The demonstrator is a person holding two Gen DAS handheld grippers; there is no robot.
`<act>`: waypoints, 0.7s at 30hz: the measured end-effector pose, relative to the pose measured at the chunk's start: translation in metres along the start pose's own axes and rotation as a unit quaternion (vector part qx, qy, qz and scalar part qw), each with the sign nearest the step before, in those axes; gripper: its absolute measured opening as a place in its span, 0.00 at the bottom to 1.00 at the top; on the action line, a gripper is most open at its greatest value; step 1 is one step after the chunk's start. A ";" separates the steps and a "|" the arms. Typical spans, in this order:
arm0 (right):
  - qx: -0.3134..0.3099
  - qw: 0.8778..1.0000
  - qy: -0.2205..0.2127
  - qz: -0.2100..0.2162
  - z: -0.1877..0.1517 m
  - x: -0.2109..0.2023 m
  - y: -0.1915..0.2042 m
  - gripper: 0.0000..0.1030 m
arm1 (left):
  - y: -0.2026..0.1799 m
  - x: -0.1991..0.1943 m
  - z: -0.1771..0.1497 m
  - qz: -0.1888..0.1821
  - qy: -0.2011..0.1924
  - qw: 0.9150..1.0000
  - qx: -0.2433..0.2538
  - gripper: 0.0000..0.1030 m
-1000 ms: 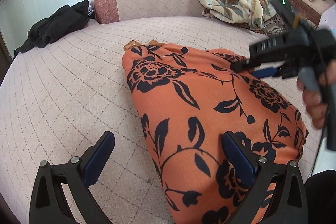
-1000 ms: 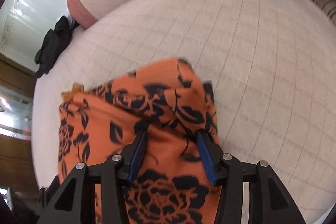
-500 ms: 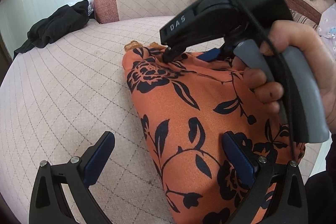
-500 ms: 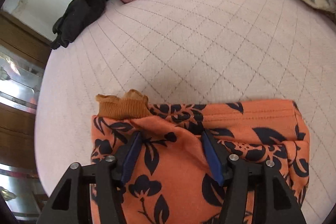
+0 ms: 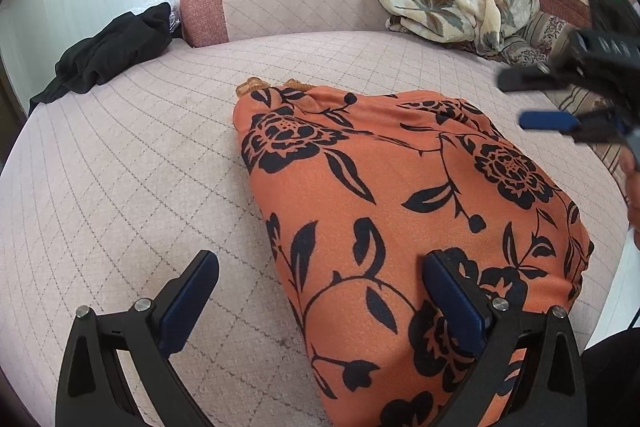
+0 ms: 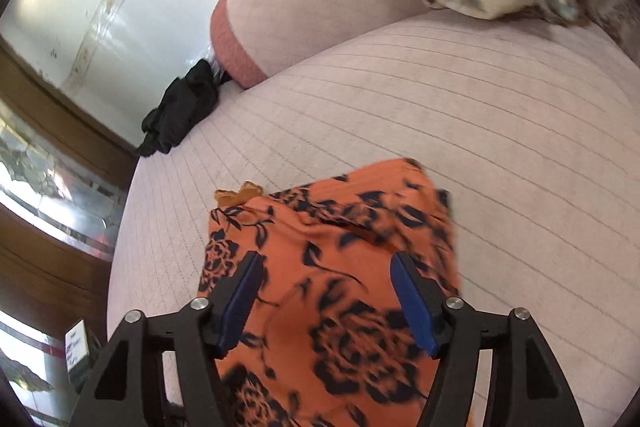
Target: Fold small clothes
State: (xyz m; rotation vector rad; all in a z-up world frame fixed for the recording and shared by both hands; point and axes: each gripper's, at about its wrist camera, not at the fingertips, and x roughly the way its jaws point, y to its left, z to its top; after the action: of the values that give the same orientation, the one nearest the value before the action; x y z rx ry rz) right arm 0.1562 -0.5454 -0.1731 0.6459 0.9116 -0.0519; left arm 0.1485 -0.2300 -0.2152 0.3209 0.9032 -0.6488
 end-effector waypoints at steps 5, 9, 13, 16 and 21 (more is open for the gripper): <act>0.039 0.999 0.026 -0.005 -0.011 -0.006 -0.034 0.69 | -0.003 0.000 -0.002 0.001 -0.003 1.000 0.009 0.99; 0.020 0.997 0.074 -0.015 -0.021 0.005 -0.045 0.69 | 0.002 0.001 0.000 -0.020 0.006 1.000 0.004 0.99; 0.028 0.995 0.101 -0.001 -0.027 0.011 -0.060 0.69 | 0.015 0.008 0.006 -0.098 0.035 0.994 -0.024 0.99; 0.055 0.993 0.102 0.024 -0.028 0.009 -0.079 0.69 | 0.028 0.010 0.010 -0.117 0.038 0.991 -0.050 0.99; 0.097 0.984 0.115 0.093 -0.026 0.013 -0.101 0.69 | 0.047 0.008 0.017 -0.139 0.027 0.987 -0.081 0.99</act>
State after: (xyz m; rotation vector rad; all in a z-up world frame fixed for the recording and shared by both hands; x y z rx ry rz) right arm 0.1145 -0.6102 -0.2447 0.9304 1.0727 0.1055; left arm 0.1926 -0.2057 -0.2123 0.0660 1.0556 -0.8195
